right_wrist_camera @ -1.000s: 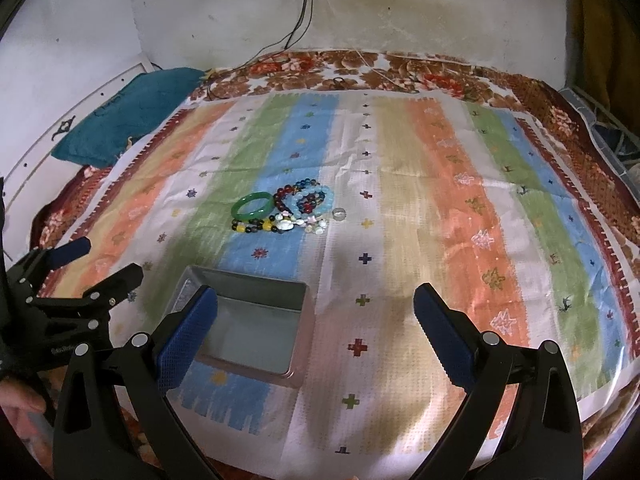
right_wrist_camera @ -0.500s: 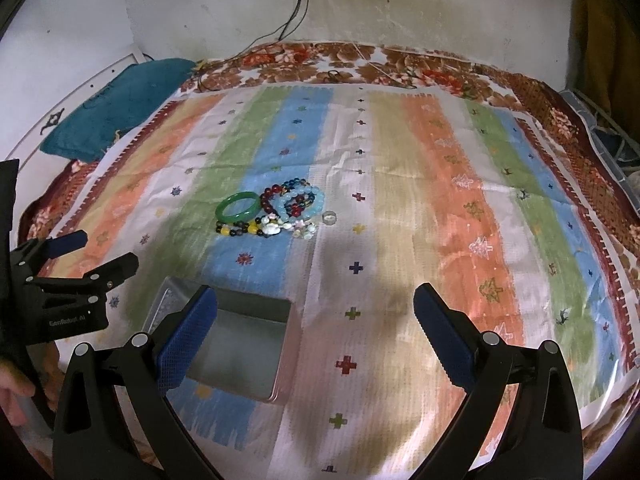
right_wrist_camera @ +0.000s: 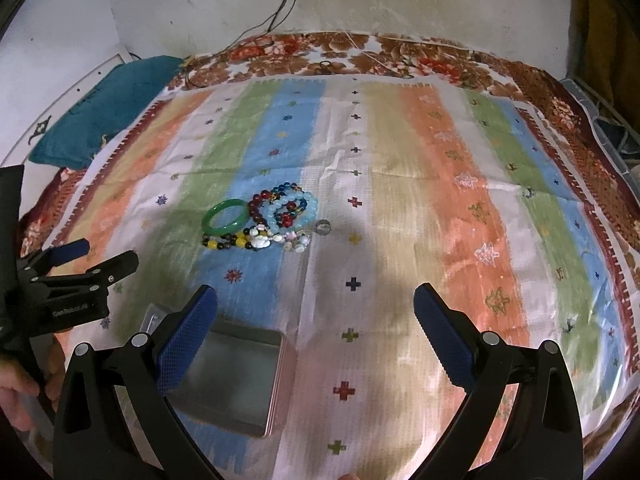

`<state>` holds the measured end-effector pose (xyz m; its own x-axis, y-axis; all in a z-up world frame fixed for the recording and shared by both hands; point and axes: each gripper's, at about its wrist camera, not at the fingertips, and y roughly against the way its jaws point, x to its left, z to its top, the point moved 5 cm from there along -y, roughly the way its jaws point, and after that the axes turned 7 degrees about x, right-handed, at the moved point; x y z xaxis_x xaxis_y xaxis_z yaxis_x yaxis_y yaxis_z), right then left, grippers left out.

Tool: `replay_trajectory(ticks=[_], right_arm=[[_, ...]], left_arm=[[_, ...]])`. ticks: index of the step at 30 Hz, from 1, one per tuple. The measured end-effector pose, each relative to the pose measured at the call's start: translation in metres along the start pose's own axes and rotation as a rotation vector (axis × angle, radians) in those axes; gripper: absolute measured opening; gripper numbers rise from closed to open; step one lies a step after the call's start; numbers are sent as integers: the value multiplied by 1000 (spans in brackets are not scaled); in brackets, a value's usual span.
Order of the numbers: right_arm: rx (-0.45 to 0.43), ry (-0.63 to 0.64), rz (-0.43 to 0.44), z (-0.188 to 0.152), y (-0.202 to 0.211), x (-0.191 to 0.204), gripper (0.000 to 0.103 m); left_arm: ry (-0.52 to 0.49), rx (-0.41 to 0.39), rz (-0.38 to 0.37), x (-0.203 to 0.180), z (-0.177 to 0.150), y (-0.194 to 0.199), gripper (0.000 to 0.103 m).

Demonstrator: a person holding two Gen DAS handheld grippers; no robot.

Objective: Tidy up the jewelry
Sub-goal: 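Move both open tools toward the bracelet pile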

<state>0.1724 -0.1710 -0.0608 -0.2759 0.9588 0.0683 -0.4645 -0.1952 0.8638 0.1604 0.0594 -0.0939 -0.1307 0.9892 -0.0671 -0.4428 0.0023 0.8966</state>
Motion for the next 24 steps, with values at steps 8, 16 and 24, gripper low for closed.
replay_trajectory(ticks=[8, 16, 24], right_arm=[[30, -11, 36, 15, -20, -4, 99], [53, -34, 46, 31, -40, -10, 99], [79, -49, 53, 43, -61, -14, 99]], left_arm=[[-1, 34, -4, 1, 14, -22, 98], [18, 53, 15, 8, 29, -45, 98], [11, 67, 42, 8, 40, -66, 98]])
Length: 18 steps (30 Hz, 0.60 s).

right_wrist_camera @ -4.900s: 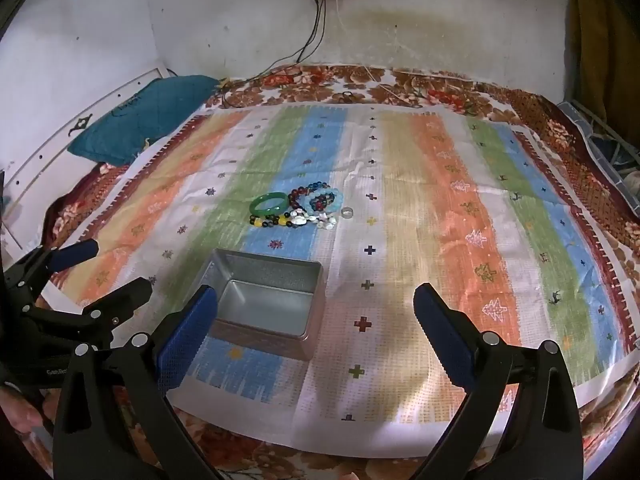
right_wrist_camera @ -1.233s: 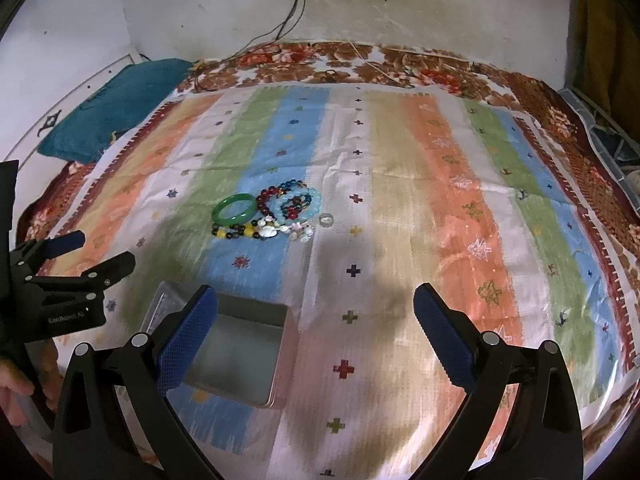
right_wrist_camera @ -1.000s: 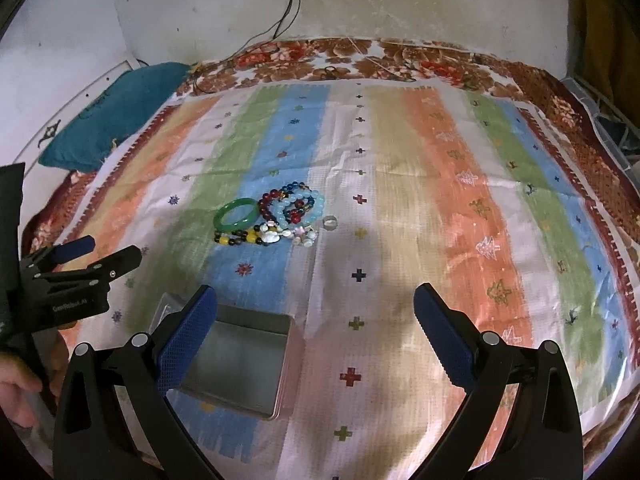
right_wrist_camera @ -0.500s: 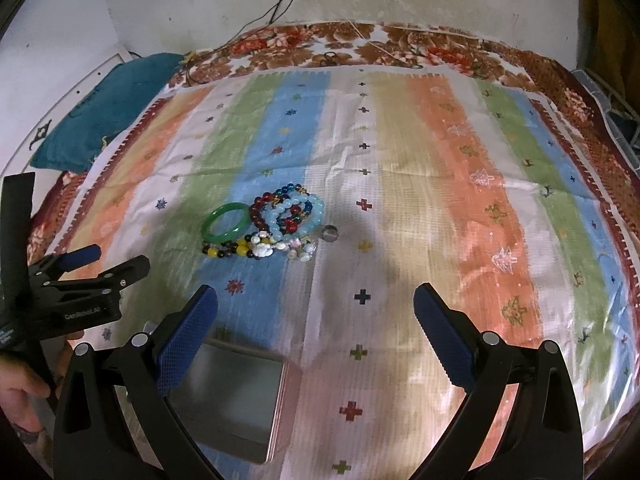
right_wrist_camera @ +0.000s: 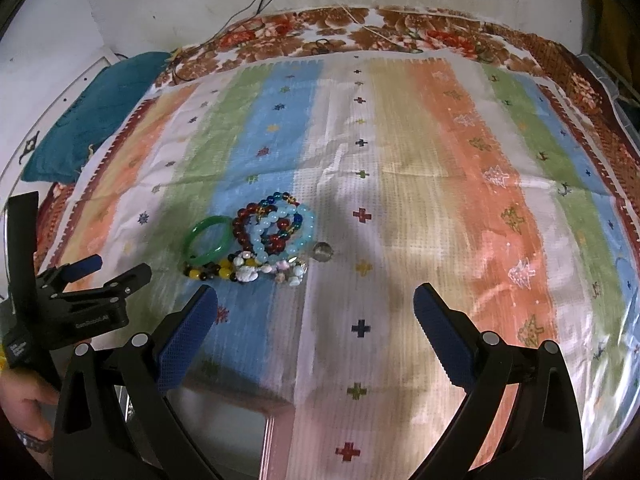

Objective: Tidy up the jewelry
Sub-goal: 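Move both open tools toward the bracelet pile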

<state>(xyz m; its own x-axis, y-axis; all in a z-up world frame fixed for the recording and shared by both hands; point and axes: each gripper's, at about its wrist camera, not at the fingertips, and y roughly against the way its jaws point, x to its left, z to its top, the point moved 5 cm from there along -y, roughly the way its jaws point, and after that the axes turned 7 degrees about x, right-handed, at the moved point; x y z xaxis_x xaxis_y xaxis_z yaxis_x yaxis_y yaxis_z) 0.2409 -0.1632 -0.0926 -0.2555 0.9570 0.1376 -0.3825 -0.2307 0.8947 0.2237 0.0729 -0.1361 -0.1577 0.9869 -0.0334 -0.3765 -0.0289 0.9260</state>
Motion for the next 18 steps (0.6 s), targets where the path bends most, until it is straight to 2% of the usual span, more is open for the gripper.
replay_trajectory(ticks=[6, 11, 15, 18], right_arm=[[17, -9, 2, 9, -17, -4, 99], [-6, -49, 63, 20, -26, -6, 99], [-12, -43, 40, 28, -33, -5, 99], [10, -24, 26, 28, -44, -4, 99]], left_arm=[[-25, -4, 22, -5, 11, -6, 98], [-31, 14, 37, -8, 11, -22, 98], [-40, 12, 75, -7, 13, -31, 98], [-12, 7, 62, -1, 19, -34, 98]])
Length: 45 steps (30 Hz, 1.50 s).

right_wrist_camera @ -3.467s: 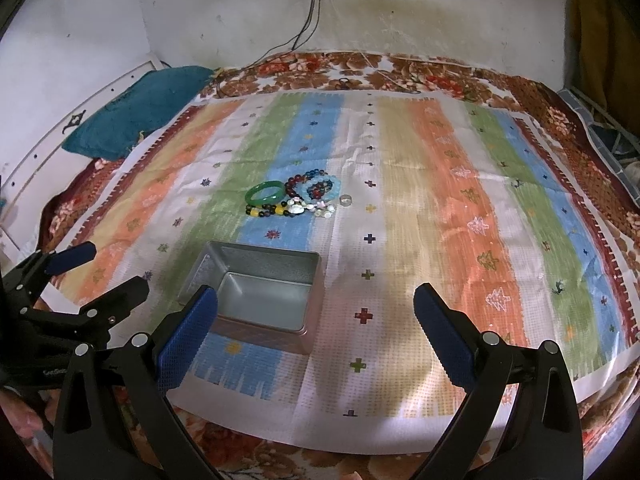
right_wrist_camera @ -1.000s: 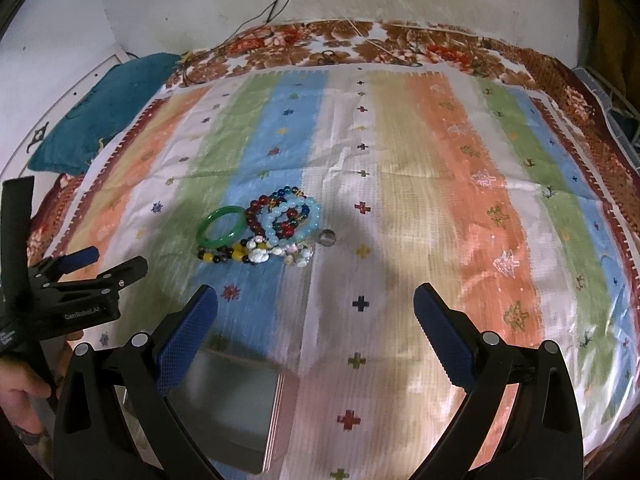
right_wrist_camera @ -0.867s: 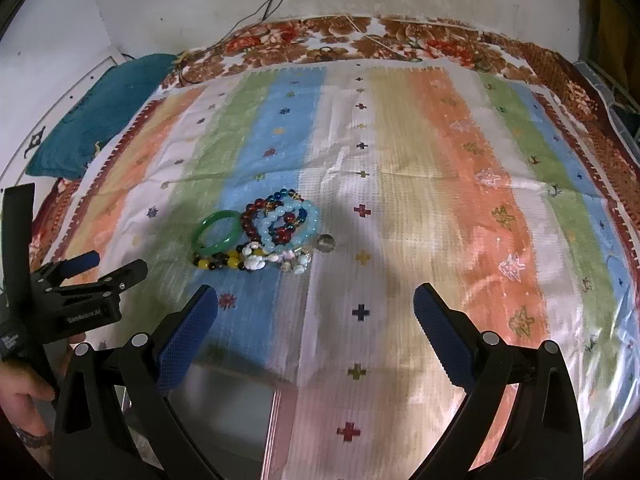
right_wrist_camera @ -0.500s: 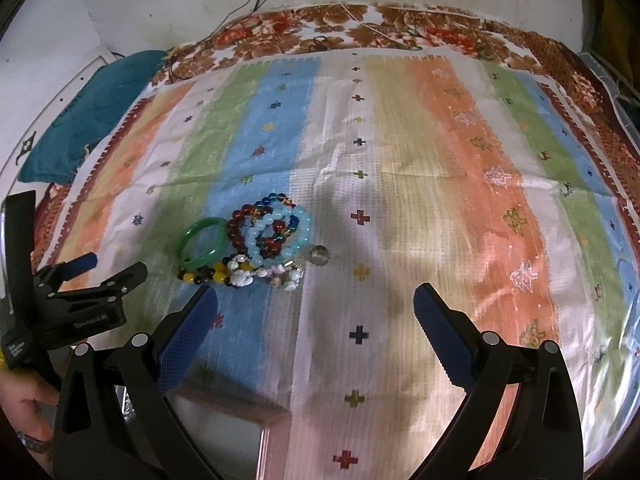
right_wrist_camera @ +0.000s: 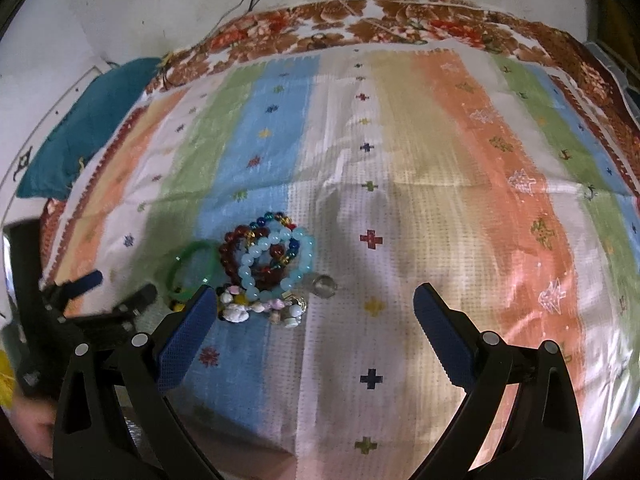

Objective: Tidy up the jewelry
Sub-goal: 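Move both open tools toward the bracelet pile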

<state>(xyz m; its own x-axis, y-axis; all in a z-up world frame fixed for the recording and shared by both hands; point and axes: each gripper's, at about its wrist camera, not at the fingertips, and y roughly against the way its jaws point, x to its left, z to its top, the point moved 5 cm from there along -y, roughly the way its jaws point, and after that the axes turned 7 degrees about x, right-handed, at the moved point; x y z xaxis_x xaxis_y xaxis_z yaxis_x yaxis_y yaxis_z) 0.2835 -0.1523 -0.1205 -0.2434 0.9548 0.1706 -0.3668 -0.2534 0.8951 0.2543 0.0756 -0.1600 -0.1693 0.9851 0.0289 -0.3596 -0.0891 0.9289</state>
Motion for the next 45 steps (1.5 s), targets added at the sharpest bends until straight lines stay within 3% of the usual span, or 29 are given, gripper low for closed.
replay_trajectory(ticks=[23, 28, 33, 43, 45], right_arm=[[106, 2, -93, 12, -58, -12, 99], [114, -8, -114, 16, -66, -17, 99], [120, -12, -119, 19, -74, -19, 99], [149, -36, -122, 23, -89, -23, 99], [146, -39, -119, 24, -90, -23, 99]], left_arm=[[1, 34, -14, -3, 10, -33, 98], [-36, 18, 33, -3, 12, -36, 98], [-2, 46, -9, 1, 14, -44, 98], [4, 66, 2, -1, 15, -54, 98], [29, 84, -28, 3, 16, -57, 98]])
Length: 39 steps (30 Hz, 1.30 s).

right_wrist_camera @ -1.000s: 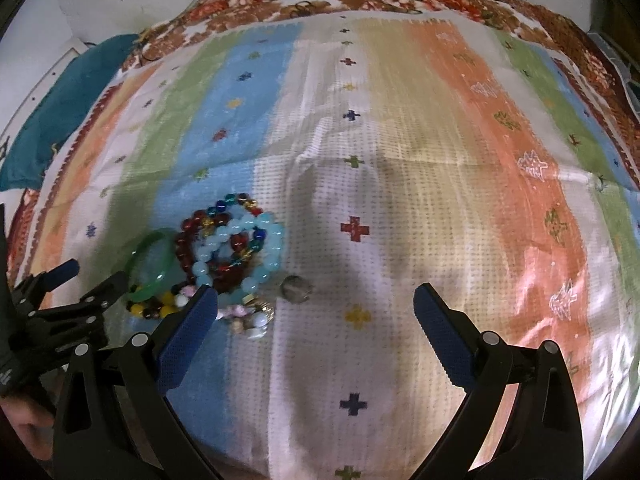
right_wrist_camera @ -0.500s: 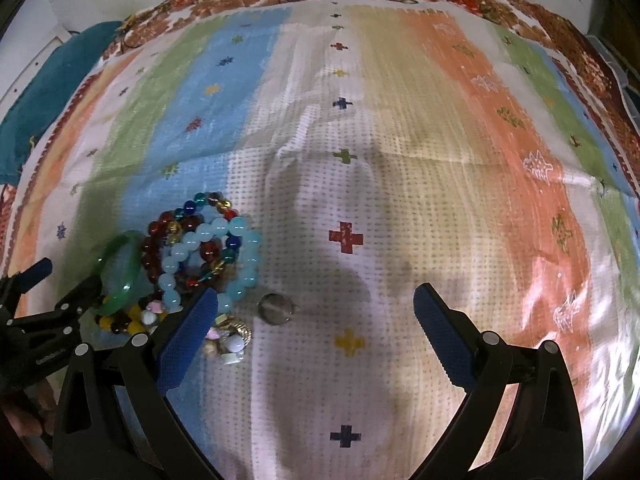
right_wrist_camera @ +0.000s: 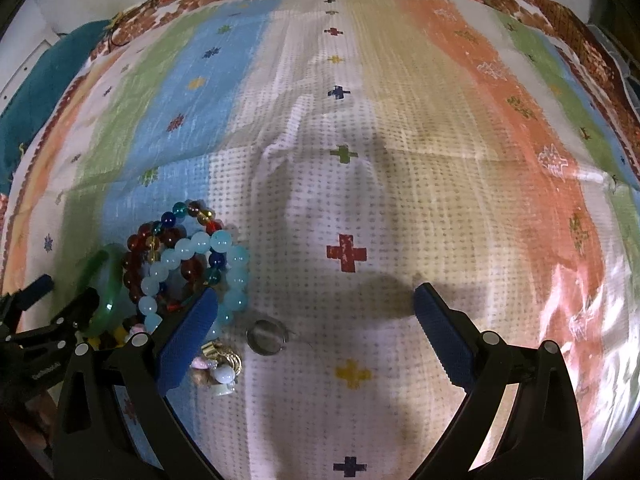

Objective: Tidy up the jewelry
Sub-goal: 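Move both open tools toward the bracelet pile, then grasp the green jade bangle with the left tool while the right tool grasps the light-blue bead bracelet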

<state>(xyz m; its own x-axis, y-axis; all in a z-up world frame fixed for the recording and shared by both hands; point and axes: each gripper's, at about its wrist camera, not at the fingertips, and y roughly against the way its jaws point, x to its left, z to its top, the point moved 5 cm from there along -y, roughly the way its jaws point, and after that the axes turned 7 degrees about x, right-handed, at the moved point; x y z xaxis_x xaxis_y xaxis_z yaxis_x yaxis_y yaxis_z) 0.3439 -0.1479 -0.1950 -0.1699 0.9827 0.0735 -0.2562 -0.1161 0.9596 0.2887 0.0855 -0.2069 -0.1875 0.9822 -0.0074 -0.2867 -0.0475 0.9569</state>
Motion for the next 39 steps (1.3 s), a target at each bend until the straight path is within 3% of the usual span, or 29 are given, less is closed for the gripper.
replay_trajectory(ticks=[10, 15, 19, 21, 23, 25, 27, 39], right_arm=[[3, 39, -50, 2, -5, 4, 99], [-18, 40, -66, 2, 0, 0, 71], [-19, 23, -49, 3, 0, -5, 60], [-20, 9, -32, 4, 2, -8, 36], [-14, -8, -10, 5, 3, -9, 24], [-16, 0, -10, 5, 3, -7, 19], [-23, 7, -9, 4, 4, -7, 13], [-29, 18, 27, -4, 21, -6, 12]], left_arm=[[-32, -2, 28, 0, -1, -4, 94], [-34, -12, 12, 1, -1, -1, 77], [-22, -21, -22, 4, 0, 2, 52], [-22, -24, -24, 5, 0, 3, 38], [-30, -23, -33, 4, 0, 3, 24], [-43, -22, -40, 1, -1, 3, 14], [-53, -26, -32, 0, -2, 4, 11], [-58, -44, -33, 2, -5, 21, 7]])
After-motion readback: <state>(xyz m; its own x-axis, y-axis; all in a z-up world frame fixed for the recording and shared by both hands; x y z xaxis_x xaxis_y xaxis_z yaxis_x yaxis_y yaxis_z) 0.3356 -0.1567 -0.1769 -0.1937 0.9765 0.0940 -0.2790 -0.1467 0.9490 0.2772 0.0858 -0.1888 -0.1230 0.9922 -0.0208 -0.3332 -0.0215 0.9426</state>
